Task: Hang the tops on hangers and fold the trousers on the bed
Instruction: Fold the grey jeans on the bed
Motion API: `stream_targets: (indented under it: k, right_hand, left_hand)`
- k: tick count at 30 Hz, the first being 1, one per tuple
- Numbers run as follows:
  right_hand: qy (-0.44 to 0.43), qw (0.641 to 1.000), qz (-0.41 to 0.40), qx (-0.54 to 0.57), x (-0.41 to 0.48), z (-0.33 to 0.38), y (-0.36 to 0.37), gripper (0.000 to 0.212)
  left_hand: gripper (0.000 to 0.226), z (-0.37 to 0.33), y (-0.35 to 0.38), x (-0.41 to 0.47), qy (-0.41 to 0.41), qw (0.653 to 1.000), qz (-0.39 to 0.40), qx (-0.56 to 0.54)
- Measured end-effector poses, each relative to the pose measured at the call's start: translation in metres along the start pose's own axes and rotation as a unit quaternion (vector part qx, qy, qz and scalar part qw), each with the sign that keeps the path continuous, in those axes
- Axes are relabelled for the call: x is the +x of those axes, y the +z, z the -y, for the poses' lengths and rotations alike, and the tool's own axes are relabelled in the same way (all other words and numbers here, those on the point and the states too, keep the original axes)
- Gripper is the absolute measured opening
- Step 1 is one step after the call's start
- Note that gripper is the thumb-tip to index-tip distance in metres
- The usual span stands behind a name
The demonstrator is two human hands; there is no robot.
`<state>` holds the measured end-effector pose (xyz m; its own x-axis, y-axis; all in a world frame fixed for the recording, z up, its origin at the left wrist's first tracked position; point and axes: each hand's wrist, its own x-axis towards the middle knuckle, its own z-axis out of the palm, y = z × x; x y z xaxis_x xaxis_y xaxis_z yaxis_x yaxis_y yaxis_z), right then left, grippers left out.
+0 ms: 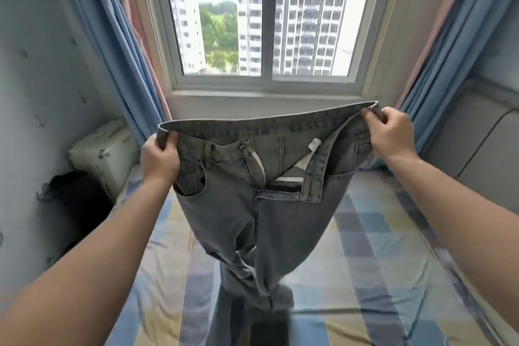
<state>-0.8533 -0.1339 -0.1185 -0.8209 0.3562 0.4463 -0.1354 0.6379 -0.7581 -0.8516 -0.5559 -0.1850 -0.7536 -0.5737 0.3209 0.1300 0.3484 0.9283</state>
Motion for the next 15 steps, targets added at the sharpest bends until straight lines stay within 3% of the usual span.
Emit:
stream_targets:
  k: [6, 11, 15]
  right_hand:
    - [-0.073, 0.995, -0.066, 0.021, 0.094, 0.113, -0.043, 0.034]
    - [-0.062, 0.994, -0.075, 0.047, 0.142, 0.18, -0.071, 0.033]
    - [-0.021, 0.994, -0.076, 0.075, 0.158, 0.217, -0.083, 0.028]
  left_hand:
    - [0.031, -0.14, -0.004, 0.076, 0.079, 0.996, -0.04, -0.008]
    - [0.046, -0.228, -0.016, 0.117, 0.09, 0.992, -0.084, -0.007]
    - [0.051, -0.277, -0.023, 0.131, 0.06, 0.996, -0.071, 0.0]
